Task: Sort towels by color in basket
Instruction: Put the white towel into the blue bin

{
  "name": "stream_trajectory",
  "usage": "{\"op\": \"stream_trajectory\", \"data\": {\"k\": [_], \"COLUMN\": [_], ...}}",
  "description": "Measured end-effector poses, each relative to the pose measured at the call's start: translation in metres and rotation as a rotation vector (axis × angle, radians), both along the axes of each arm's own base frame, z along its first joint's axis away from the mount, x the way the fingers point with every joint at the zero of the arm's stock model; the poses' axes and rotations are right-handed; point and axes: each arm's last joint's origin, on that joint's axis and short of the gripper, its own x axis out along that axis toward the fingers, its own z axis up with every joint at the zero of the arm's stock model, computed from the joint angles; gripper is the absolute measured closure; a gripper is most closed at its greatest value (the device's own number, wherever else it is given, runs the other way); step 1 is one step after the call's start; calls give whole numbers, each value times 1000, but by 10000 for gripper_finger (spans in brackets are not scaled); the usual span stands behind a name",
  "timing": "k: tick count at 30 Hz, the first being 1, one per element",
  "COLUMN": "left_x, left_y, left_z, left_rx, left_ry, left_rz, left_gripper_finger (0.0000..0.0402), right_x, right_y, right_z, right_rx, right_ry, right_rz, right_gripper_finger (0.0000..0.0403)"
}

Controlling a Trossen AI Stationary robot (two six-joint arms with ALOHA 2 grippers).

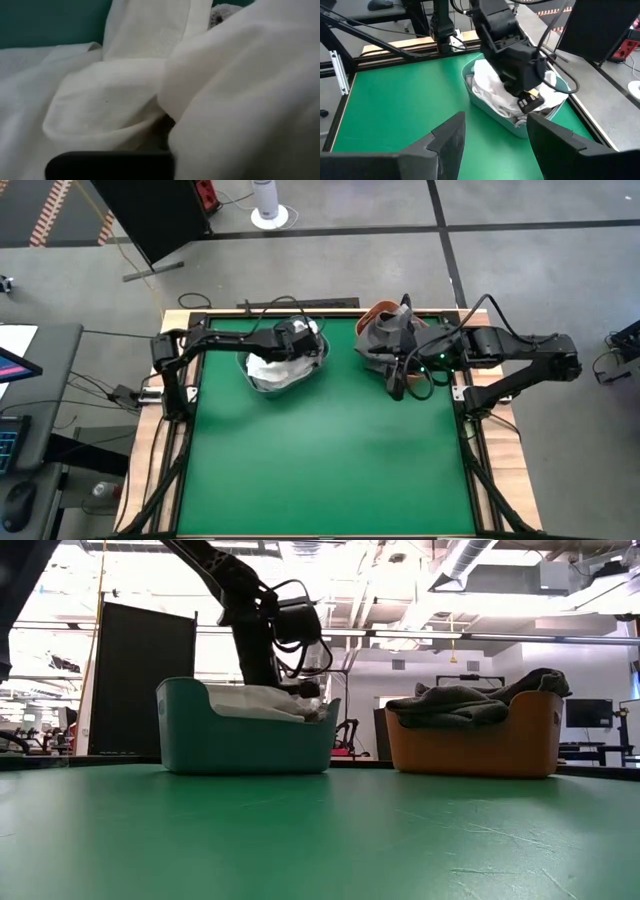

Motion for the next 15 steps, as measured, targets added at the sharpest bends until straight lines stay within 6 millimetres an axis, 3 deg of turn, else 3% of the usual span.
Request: {"op": "stream_trajectory", "data": {"k": [6, 15], "left_x": [-5, -25], "left_y": [5, -2], "left_z": [14, 59], "left_rx": [-60, -85], "left_ry": [-40, -97], "left_rz": [-68, -204], "left_gripper_finger": [333, 219], "right_x": [0, 0], "right_y": [0, 0], "right_z": [0, 0], "right_rx": [-14, -39], "right_ry": [5, 8], "right_rz": [9, 21], "right_gripper_finger": [163, 163]}}
